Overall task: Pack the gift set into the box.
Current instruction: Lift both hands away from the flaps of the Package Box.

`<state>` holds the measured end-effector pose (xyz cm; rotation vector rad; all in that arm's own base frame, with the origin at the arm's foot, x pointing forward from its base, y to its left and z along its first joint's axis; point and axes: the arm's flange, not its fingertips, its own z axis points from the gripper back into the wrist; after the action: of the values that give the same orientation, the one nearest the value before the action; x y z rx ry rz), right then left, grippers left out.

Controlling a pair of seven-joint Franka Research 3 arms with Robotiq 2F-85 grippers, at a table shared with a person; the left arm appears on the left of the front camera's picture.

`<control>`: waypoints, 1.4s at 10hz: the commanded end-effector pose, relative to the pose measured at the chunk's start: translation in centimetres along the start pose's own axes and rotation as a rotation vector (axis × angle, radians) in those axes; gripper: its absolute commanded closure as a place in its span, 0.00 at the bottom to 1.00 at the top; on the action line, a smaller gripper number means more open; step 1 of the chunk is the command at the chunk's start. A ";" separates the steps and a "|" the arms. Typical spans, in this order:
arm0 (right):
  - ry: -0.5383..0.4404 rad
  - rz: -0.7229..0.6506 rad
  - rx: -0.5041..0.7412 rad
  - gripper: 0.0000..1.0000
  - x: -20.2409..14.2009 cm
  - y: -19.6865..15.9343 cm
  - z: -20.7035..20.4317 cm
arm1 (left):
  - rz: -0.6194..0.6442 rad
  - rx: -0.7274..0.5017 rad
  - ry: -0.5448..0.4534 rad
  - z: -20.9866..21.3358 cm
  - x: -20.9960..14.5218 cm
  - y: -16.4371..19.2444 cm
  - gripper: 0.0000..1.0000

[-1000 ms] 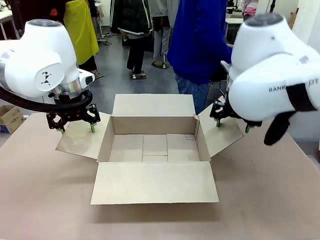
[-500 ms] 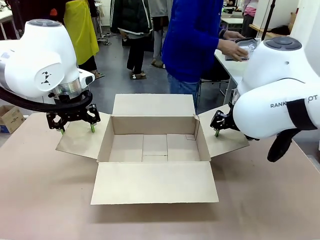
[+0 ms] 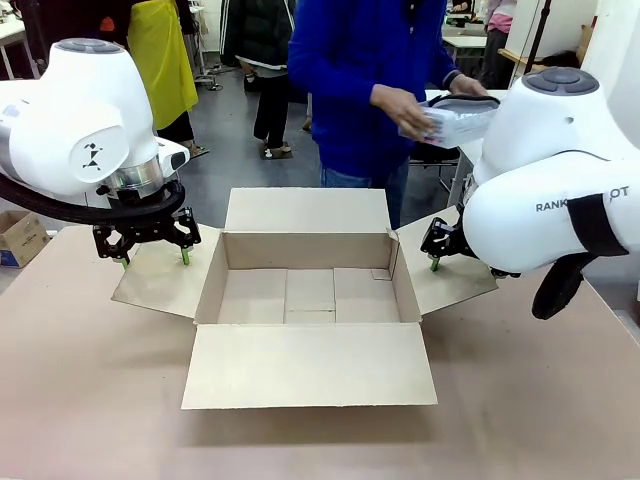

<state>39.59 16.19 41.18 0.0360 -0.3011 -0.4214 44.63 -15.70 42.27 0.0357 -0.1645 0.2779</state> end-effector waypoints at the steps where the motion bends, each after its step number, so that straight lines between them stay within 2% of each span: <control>1: -0.004 -0.013 -0.010 0.00 0.1 0.1 0.3 | 0.009 0.022 -0.013 0.1 0.0 0.0 0.00; 14: -0.004 -0.013 -0.010 0.00 0.1 0.1 0.3 | 0.009 0.022 -0.013 0.1 0.0 0.0 0.00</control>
<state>39.59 16.18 41.18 0.0356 -0.3011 -0.4216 44.63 -15.70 42.27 0.0357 -0.1645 0.2779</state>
